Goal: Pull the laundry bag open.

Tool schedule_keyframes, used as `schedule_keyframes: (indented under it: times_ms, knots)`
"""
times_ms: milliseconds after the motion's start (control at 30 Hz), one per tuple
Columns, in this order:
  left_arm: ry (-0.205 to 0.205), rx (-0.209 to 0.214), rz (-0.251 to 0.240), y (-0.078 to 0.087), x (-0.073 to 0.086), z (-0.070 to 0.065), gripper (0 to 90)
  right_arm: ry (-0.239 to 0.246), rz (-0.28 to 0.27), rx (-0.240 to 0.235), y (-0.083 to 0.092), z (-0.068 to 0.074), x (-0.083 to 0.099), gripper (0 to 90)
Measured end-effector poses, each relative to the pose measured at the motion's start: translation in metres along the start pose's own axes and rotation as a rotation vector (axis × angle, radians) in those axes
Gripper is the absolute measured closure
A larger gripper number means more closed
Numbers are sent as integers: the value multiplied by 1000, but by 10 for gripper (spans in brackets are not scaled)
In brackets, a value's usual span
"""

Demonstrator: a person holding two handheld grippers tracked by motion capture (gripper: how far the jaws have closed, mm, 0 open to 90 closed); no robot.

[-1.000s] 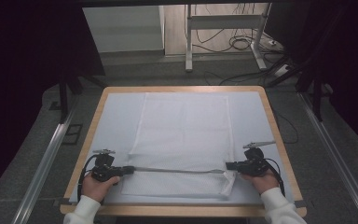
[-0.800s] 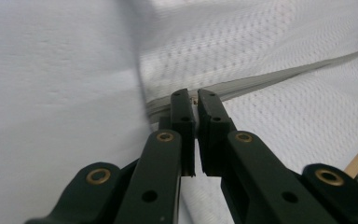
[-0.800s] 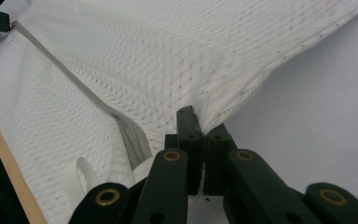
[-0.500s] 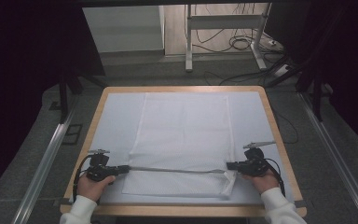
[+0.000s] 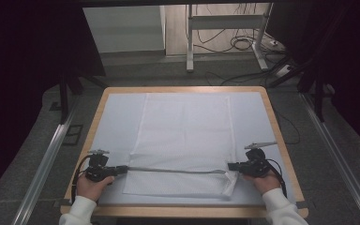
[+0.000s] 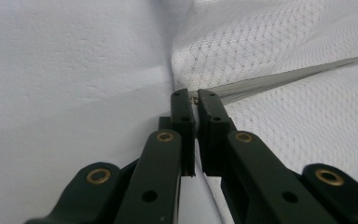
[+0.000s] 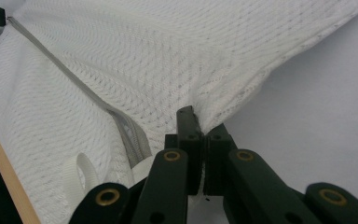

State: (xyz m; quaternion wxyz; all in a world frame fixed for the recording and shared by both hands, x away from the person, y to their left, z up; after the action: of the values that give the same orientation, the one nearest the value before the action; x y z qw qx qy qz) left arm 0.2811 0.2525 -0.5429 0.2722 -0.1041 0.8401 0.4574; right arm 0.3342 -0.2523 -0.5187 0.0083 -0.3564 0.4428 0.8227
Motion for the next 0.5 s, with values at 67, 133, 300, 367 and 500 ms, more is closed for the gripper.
schedule_keyframes:
  times_ms: [67, 133, 300, 367, 500]
  knots:
    - [0, 0, 0, 0, 0, 0, 866, 2, 1, 1, 0, 0, 0, 874]
    - [-1, 0, 0, 0, 0, 0, 866, 3, 2, 2, 0, 0, 0, 874]
    - [-11, -8, 0, 0, 0, -3, 866, 8, 12, 12, -2, 0, 1, 873]
    - [-22, -6, -2, 0, 0, -4, 865, 10, 15, 11, -2, 0, 1, 872]
    - [-42, -5, -5, 1, 0, -6, 841, 11, -1, 13, 0, 0, 1, 855]
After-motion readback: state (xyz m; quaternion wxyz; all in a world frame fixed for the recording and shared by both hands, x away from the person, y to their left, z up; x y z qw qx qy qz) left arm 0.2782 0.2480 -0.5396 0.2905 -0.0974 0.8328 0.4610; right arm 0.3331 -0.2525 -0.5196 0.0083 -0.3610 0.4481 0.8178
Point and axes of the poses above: each handheld gripper's, and its own axes: y roughly backward along the jaws, x roughly out of its underside, z roughly to its left, the point moved 1 cm from there along -y, roughly forward along the jaws, and after that the axes turned 1 degree about -y, right-handed, at the moved point
